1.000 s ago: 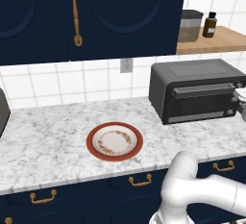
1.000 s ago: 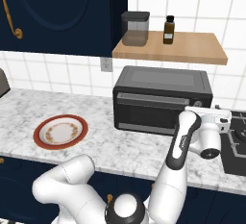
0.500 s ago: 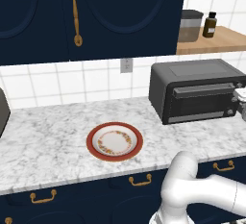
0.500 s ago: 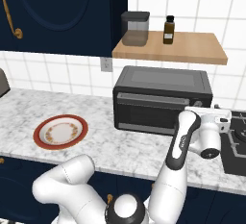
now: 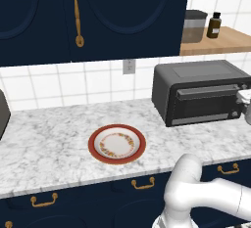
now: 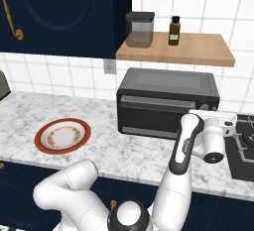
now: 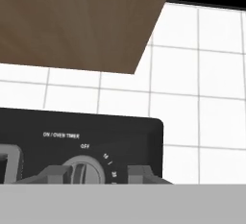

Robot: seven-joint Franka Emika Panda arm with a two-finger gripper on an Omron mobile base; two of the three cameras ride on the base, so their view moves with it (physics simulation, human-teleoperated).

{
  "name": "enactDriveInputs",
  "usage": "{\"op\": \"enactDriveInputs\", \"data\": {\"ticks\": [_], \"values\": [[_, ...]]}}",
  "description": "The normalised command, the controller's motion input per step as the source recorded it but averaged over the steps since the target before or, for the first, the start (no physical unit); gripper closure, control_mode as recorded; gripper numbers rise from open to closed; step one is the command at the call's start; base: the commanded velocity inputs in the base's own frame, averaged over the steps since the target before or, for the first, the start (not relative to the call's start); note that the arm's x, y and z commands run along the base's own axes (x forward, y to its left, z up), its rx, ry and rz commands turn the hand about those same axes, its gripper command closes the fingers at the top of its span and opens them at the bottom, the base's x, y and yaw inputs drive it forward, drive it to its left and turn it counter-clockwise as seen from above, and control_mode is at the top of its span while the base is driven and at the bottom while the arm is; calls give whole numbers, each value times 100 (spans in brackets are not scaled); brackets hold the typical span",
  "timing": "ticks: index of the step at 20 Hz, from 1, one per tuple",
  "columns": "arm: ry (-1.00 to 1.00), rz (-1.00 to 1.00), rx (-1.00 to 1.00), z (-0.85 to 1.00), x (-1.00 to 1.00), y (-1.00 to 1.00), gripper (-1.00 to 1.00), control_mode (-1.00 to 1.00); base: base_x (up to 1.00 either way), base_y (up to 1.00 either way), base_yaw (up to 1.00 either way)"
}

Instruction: Pick up the kebab skewer and baguette bread, and place them inside the toaster oven. Close the toaster oven door and start by setting the timer.

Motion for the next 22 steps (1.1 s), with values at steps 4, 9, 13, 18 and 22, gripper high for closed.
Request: {"op": "enactDriveInputs", "data": {"ticks": [4,9,13,18,22], "values": [[0,-6,-1,0,0,0,100,-100,0,0,0],[0,-4,0,0,0,1,100,-100,0,0,0],[0,-1,-1,0,0,16,100,-100,0,0,0],[0,0,-2,0,0,24,100,-100,0,0,0],[0,0,-2,0,0,23,100,-100,0,0,0]]}}
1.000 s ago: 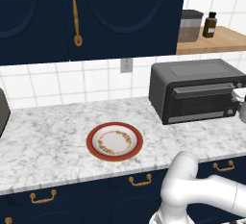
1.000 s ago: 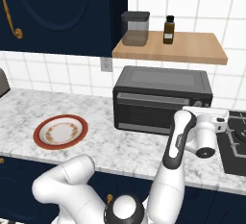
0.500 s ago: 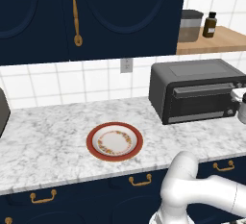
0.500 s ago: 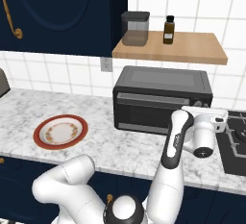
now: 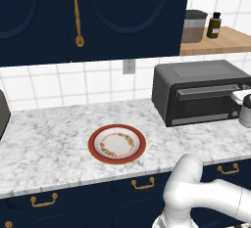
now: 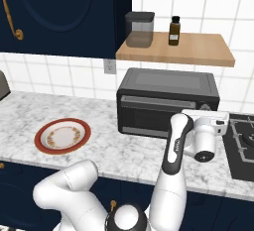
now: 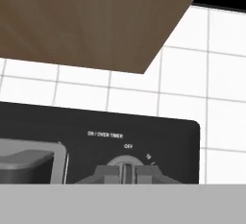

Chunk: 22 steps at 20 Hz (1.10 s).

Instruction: Pick up the kebab skewer and baguette bread, and place them inside the toaster oven. Close the toaster oven door and start by setting the timer.

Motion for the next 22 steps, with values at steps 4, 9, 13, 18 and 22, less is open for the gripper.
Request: {"op": "enactDriveInputs", "data": {"ticks": [4,9,13,18,22], "values": [[0,0,0,0,9,12,100,-100,0,0,0],[1,0,1,0,4,5,100,-100,0,0,0],[0,0,6,0,0,10,100,-100,0,0,0],[0,0,12,0,0,15,100,-100,0,0,0],[0,0,18,0,0,12,100,-100,0,0,0]]}}
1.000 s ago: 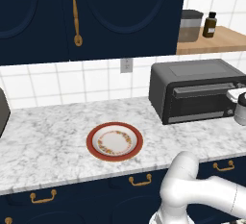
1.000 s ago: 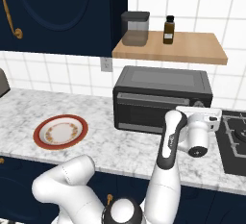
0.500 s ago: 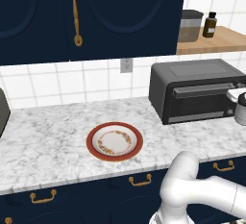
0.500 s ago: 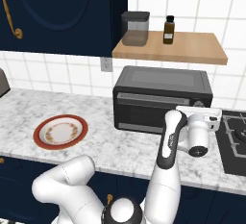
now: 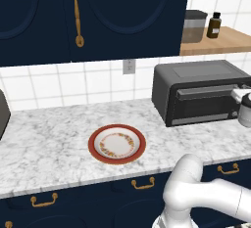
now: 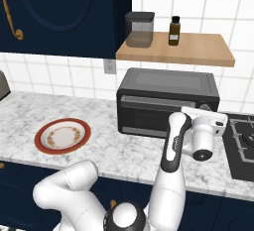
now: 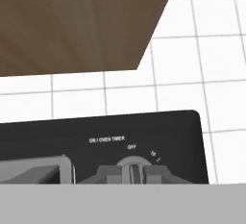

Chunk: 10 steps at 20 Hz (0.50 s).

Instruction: Pick up the kebab skewer and baguette bread, and place them inside the toaster oven. Close the toaster oven door and start by setting the timer.

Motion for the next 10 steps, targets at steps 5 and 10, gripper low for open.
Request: {"op": "enactDriveInputs", "data": {"ticks": [5,10], "values": [[0,0,18,0,1,11,100,-100,0,0,0],[0,0,12,0,0,6,100,-100,0,0,0]]}}
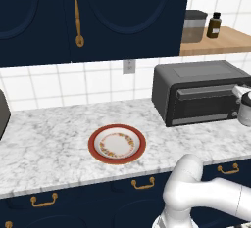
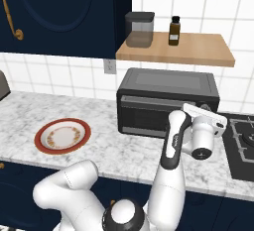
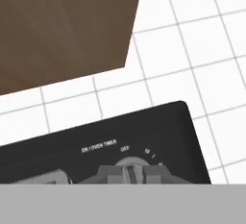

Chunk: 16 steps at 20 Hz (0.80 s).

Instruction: Pick up the kebab skewer and baguette bread, and place them inside the toaster oven. Close the toaster oven door and start by setting the timer.

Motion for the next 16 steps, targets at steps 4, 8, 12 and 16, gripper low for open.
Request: {"op": "enactDriveInputs", "data": {"ticks": [4,8,12,16], "values": [[-3,-1,12,0,2,12,100,-100,0,0,0],[-4,-1,17,0,2,14,100,-100,0,0,0],[-6,-2,20,0,4,17,100,-100,0,0,0],[-1,-2,19,0,7,1,100,-100,0,0,0]]}}
